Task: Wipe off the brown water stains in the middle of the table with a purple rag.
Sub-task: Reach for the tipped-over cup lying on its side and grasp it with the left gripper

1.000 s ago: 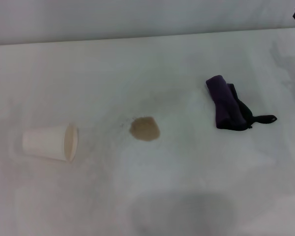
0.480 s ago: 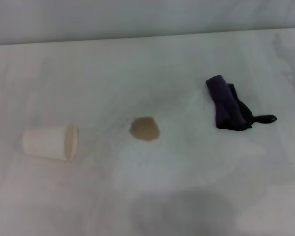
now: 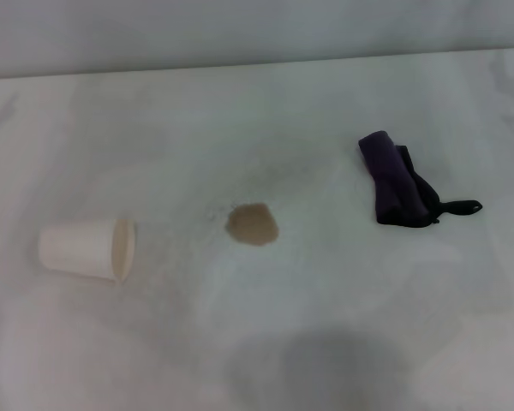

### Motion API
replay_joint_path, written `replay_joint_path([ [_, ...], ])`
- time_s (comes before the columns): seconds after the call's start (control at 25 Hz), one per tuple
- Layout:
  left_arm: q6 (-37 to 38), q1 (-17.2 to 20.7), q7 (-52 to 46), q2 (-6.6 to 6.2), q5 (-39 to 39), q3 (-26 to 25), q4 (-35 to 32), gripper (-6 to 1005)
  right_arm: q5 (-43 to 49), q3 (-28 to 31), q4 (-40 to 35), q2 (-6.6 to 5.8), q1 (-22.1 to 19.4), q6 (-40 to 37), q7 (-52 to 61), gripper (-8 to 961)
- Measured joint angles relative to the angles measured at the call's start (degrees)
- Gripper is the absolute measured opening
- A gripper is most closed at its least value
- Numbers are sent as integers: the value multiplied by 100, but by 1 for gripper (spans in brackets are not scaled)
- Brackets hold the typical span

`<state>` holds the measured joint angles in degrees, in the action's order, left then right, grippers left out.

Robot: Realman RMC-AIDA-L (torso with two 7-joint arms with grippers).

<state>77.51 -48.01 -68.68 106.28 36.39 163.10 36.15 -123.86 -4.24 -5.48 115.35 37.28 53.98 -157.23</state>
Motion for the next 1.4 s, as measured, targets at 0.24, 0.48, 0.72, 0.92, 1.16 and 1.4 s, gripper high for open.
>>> replay_joint_path([
  [0.24,503,-518,981,-48,-1264,6,570,879,-18,121,24,8,27,-73,14,798],
  [0.48,1141,-1169,1417,-66,-3065,12,939,880,-11,97,104,21,-6,-81,20,797],
  [0.72,1885,-1860,1805,-11,-4616,11,1224,880,19,70,293,20,-27,-75,20,797],
  [0.92,2099,-2289,2003,265,-5606,14,1402,880,23,63,394,30,-48,-75,10,797],
  [1.16,1901,-2582,2280,814,-6227,14,1598,880,27,70,467,35,-143,-73,39,797],
  [1.4,1861,-2743,2450,1097,-6481,11,1613,880,29,86,469,27,-178,-36,44,797],
])
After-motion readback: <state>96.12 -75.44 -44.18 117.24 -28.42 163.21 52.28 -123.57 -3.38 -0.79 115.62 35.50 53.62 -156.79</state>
